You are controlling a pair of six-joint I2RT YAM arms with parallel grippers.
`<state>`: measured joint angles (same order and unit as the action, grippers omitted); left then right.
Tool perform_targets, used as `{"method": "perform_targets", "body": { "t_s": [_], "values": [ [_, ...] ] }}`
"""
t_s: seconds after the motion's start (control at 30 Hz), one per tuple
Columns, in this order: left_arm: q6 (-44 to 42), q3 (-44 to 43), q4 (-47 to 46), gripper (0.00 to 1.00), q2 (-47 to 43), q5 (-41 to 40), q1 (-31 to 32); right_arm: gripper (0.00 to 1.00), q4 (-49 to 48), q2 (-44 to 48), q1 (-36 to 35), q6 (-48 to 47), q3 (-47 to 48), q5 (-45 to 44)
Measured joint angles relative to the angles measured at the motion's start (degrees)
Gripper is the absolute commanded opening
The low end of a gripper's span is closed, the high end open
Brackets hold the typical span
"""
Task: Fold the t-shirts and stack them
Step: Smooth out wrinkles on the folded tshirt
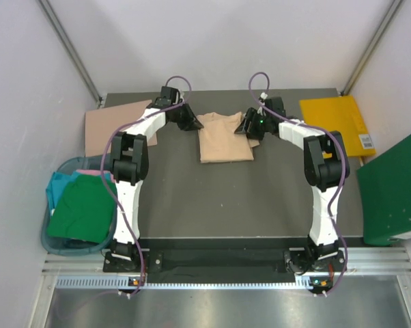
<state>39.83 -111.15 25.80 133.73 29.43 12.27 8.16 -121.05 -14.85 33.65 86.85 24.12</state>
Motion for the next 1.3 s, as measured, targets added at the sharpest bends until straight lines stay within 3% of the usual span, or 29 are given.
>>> {"method": "perform_targets", "body": {
  "t_s": [0.1,0.6,0.73,0.97,1.13,1.3],
  "values": [
    [0.48,-0.96,-0.13,0.0,1.44,0.24,-0.02,0.05,0.02,-2.27,-0.44,0.42,0.7,0.35],
    [3.26,-8.39,-2.84,0.0,2.64,-1.62,0.0,0.04,-2.34,2.69,-0.61,3.3,0.98,-2.93],
    [4.72,-12.13,-5.05,0.44,4.76,-1.64,-0.02,0.04,-3.96,1.97,-0.24,4.81,1.81,-4.79],
    [3.48,-10.25,-4.17,0.55,5.7,-1.44,-0.13,0.05,-2.38,-6.82,0.04,6.38,8.48,-10.91],
    [1.03,0.37,-2.8,0.57,0.57,-2.08,-0.22,0.21,0.72,-10.08,0.02,6.4,11.3,-14.91],
    [-3.02,8.87,0.39,0.58,-6.6,-4.11,-0.24,0.69,3.08,-8.66,0.02,2.69,12.39,-18.82]
  ]
}}
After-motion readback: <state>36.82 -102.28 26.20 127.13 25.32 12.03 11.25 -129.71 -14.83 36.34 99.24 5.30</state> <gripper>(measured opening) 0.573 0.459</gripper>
